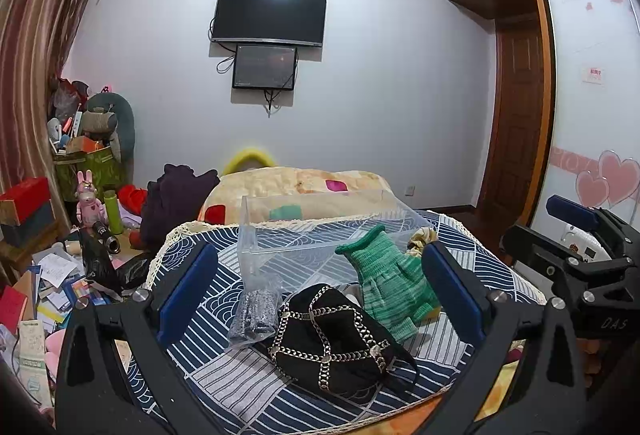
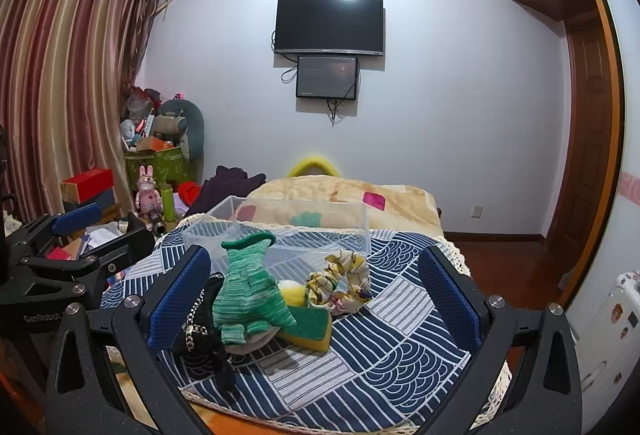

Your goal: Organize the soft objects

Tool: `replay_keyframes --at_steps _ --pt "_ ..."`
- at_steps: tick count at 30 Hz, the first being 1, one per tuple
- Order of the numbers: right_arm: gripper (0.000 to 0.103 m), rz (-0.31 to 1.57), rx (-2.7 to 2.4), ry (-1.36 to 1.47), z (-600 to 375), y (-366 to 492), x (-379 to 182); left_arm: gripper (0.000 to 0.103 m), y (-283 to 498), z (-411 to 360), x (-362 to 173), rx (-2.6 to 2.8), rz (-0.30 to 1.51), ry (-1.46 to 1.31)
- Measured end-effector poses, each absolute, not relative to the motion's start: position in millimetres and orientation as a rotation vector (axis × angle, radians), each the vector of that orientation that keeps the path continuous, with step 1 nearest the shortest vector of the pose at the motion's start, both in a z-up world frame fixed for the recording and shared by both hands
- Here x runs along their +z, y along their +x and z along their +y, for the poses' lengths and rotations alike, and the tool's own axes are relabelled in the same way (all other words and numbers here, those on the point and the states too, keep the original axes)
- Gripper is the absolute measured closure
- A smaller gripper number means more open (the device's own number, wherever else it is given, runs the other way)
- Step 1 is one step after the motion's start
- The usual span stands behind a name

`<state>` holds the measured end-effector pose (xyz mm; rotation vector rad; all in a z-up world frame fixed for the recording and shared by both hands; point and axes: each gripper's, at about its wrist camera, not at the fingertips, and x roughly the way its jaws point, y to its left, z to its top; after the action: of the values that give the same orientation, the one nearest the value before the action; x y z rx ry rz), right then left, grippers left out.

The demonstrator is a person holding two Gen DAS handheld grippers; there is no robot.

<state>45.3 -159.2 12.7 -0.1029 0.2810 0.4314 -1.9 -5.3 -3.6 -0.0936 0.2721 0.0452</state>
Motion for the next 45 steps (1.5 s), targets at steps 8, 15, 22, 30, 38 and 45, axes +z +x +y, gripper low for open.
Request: replay_keyframes --at_steps 8,15,22,30,38,45 --pt "0.000 0.273 0.429 -0.101 -159.2 44.4 13.6 0.000 -2.6 -6.0 -3.6 0.046 0.270 -0.093" --pt "0.000 0.271 0.428 -0.102 -159.0 43.9 13.2 0.000 -3.1 -7.0 -2.5 0.046 0.268 -0.094" --pt "0.000 0.270 0.429 -0.100 -159.3 43.5 13.0 0.000 -5.1 -5.9 -2.0 0.042 0.267 -0.101" --pt "0.000 0.273 0.435 -0.096 -159.8 44.2 12.7 0.000 -3.5 -2.8 -5.9 0.012 0.280 -0.107" --pt "0.012 0.314 0.461 -0.084 -157.1 51.2 4.5 0.012 5.9 17.8 -15.6 0.013 0.324 -0.169" --pt "0.024 0.380 0.504 -0.084 -147.2 59.8 -7.5 0.023 21.9 38.8 -35.4 0.041 0.402 -0.233"
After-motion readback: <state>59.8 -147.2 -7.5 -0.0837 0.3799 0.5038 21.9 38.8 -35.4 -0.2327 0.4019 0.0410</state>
